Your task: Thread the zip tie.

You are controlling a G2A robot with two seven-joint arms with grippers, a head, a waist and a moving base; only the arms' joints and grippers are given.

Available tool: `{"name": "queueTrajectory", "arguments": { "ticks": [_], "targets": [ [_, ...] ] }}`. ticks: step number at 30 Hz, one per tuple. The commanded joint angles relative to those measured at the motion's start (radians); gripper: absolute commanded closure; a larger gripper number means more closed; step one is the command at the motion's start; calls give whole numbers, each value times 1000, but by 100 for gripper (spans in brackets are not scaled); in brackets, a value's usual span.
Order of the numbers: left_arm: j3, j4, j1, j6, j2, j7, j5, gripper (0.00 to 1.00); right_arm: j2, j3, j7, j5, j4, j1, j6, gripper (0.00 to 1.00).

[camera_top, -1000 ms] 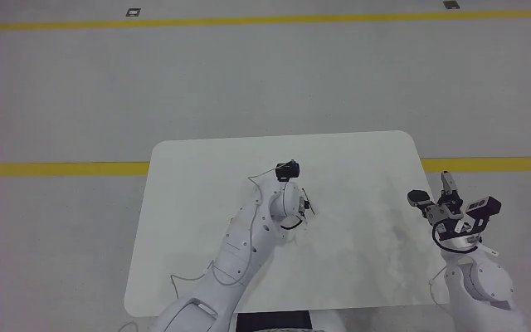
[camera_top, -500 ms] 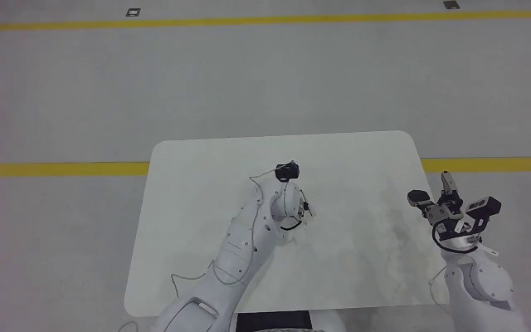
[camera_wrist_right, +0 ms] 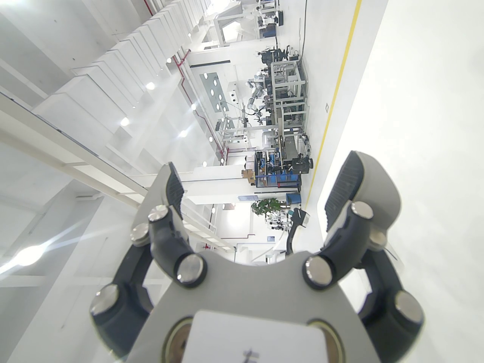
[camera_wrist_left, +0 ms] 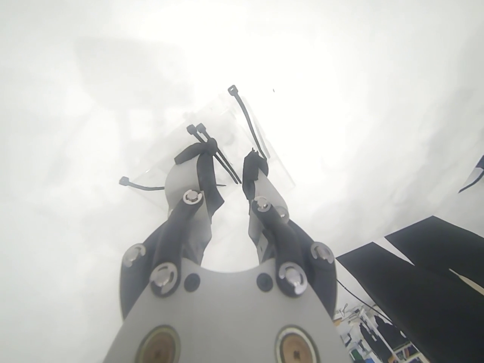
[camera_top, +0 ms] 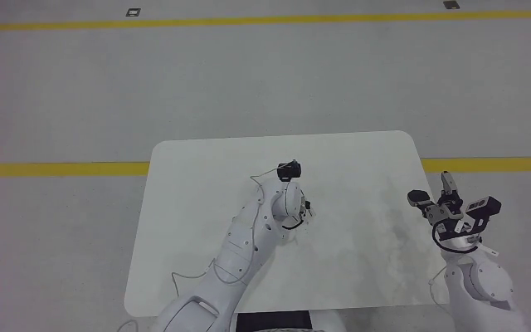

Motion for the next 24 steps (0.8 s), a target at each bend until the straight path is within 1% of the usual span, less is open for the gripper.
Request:
{"name": "queueTrajectory", "arguments": {
  "ticks": [1, 8, 15, 18, 20, 21, 22, 24],
  "targets": [
    [2, -2, 1, 0, 1, -1, -2, 83, 0, 0, 0, 0, 0, 0, 0, 0],
    [-1, -6, 3, 0, 2, 6, -20, 82, 0, 0, 0, 0, 0, 0, 0, 0],
    [-2, 9, -4, 0, 2, 16, -56, 83, 0, 0, 0, 0, 0, 0, 0, 0],
    [-3, 20, -10, 0, 2, 16, -43, 83, 0, 0, 0, 0, 0, 0, 0, 0],
    [-8, 19, -11, 0, 1, 11, -33, 83, 0, 0, 0, 0, 0, 0, 0, 0],
    [-10, 19, -11, 0, 1, 5, -12, 81, 0, 0, 0, 0, 0, 0, 0, 0],
    [-9, 15, -12, 0, 0, -7, 18, 76, 0, 0, 0, 0, 0, 0, 0, 0],
    [-10, -28, 0, 0, -3, -39, 26, 76, 0, 0, 0, 0, 0, 0, 0, 0]
  ]
}}
